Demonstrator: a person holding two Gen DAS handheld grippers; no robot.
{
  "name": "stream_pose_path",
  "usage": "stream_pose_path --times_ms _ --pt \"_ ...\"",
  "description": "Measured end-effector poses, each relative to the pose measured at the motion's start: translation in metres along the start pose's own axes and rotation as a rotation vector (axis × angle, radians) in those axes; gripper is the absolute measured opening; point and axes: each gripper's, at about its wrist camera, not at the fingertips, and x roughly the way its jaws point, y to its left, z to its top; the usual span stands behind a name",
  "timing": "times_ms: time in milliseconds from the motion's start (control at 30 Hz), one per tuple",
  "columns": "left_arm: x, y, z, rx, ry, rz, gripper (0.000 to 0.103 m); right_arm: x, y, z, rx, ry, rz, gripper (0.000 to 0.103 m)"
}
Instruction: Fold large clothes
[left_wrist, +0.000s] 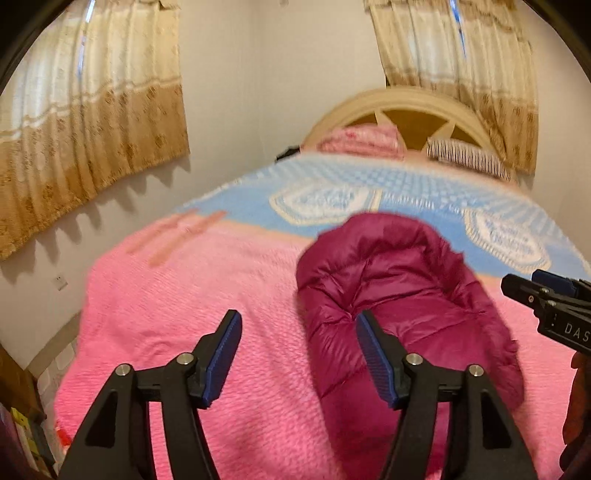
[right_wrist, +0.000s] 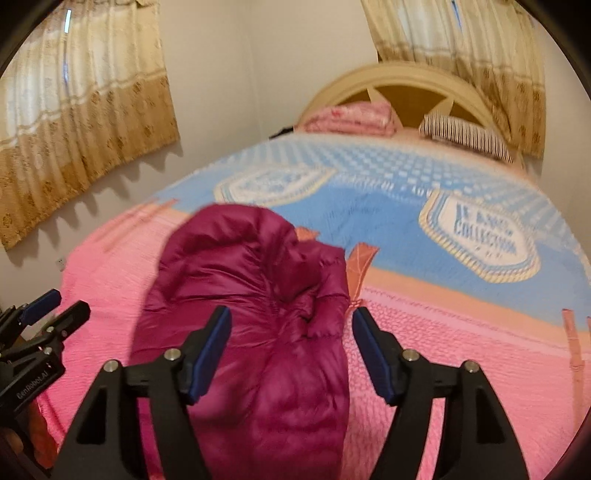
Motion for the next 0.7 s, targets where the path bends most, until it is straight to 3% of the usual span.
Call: stream_pose_path --times_ms 133,333,700 --pt "-0.038 0.008 0.003 -0.006 -0.067 -0.01 0.073 -0.036 0.014 -0.003 -0.01 -0.068 0.007 0.078" --pt "-0.066 0.007 0.012 -0.004 -0.119 -0.04 0.073 -0.058 0.028 -0.001 -0.016 -0.114 0.003 0.079" --pt "-0.074 0.008 0.014 -0.009 -0.124 -0.058 0.074 -0.072 0.029 -0.01 -0.019 -0.138 0.003 0.081"
